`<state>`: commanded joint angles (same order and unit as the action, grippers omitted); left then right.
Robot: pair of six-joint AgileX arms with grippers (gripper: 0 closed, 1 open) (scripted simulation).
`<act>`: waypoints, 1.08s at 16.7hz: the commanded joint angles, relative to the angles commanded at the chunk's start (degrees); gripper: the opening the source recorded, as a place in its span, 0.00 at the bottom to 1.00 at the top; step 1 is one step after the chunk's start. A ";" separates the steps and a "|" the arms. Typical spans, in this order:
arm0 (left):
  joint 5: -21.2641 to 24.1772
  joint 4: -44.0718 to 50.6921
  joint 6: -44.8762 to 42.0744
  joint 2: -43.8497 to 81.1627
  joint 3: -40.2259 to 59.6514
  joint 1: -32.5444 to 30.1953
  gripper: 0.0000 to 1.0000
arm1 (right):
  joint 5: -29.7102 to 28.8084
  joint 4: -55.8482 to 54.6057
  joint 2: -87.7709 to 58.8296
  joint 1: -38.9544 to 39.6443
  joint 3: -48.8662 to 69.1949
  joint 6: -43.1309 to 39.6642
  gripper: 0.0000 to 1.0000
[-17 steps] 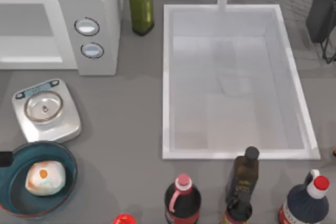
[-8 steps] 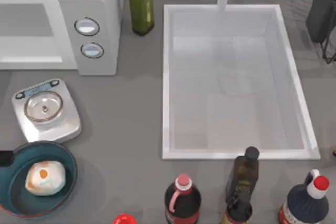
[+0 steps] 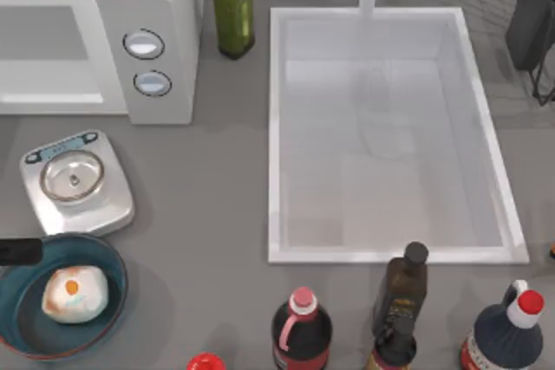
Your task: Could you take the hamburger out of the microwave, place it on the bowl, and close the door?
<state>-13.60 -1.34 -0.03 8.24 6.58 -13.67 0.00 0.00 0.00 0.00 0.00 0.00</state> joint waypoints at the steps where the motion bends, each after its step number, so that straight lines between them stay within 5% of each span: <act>1: -0.27 -0.06 0.00 0.09 0.03 -0.27 0.00 | 0.00 0.00 0.00 0.00 0.00 0.00 1.00; 9: 4.07 2.57 -4.65 6.02 5.68 5.99 0.00 | 0.00 0.00 0.00 0.00 0.00 0.00 1.00; 18: 26.83 19.45 -28.51 51.23 37.62 40.72 0.00 | 0.00 0.00 0.00 0.00 0.00 0.00 1.00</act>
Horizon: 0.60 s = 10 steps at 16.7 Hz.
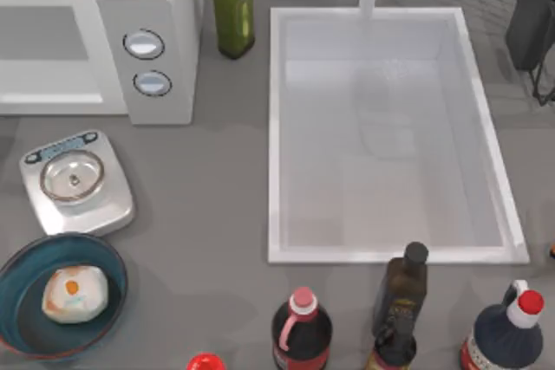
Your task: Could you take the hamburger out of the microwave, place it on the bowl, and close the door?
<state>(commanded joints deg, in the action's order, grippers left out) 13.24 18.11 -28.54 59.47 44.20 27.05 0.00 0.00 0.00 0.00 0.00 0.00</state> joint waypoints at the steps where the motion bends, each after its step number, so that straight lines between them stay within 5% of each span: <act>1: 2.94 2.63 -2.99 6.00 4.16 4.20 0.00 | 0.00 0.00 0.00 0.00 0.00 0.00 1.00; 10: 23.43 23.60 -22.77 39.96 33.33 31.28 0.00 | 0.00 0.00 0.00 0.00 0.00 0.00 1.00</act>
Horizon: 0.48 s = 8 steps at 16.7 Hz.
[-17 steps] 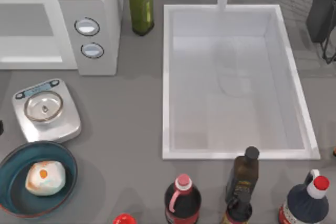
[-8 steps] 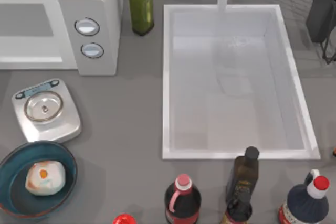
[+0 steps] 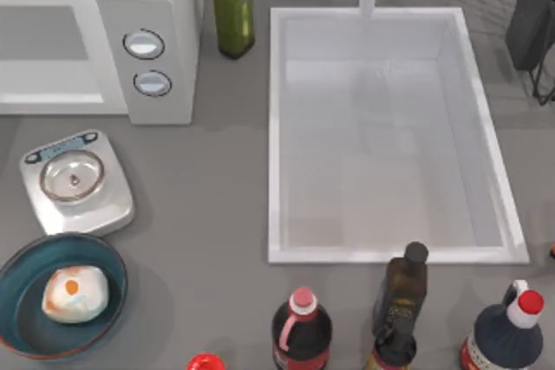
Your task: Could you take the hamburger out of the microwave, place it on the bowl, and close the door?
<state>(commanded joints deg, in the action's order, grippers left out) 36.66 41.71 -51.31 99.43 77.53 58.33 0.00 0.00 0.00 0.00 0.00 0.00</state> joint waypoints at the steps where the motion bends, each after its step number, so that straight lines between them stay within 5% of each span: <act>1: 1.02 1.20 -0.96 0.96 1.46 1.10 0.00 | 0.00 0.00 0.00 0.00 0.00 0.00 1.00; 8: 1.85 1.94 -1.65 1.39 2.46 1.63 0.00 | 0.00 0.00 0.00 0.00 0.00 0.00 1.00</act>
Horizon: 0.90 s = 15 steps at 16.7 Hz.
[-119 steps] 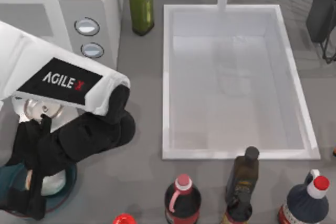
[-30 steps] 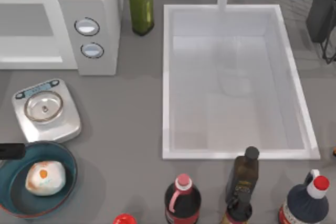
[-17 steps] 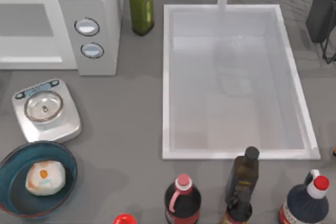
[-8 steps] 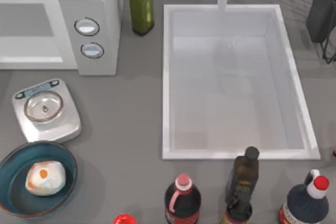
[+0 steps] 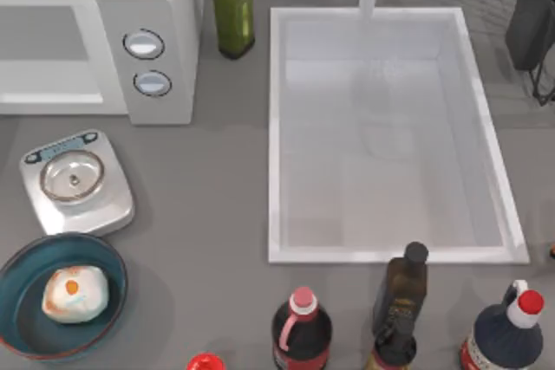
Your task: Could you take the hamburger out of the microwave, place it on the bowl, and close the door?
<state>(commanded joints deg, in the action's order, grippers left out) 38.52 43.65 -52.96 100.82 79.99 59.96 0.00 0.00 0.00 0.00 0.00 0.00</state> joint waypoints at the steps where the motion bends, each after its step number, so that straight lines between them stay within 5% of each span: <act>1: 0.01 -0.64 -0.01 0.21 -0.45 0.01 0.00 | 0.00 0.00 0.00 0.00 0.00 0.00 1.00; 15: 0.19 -21.60 -0.41 7.12 -15.05 0.48 0.00 | 0.00 0.00 0.00 0.00 0.00 0.00 1.00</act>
<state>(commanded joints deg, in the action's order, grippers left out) 38.70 22.05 -53.37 107.93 64.94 60.44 0.00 0.00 0.00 0.00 0.00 0.00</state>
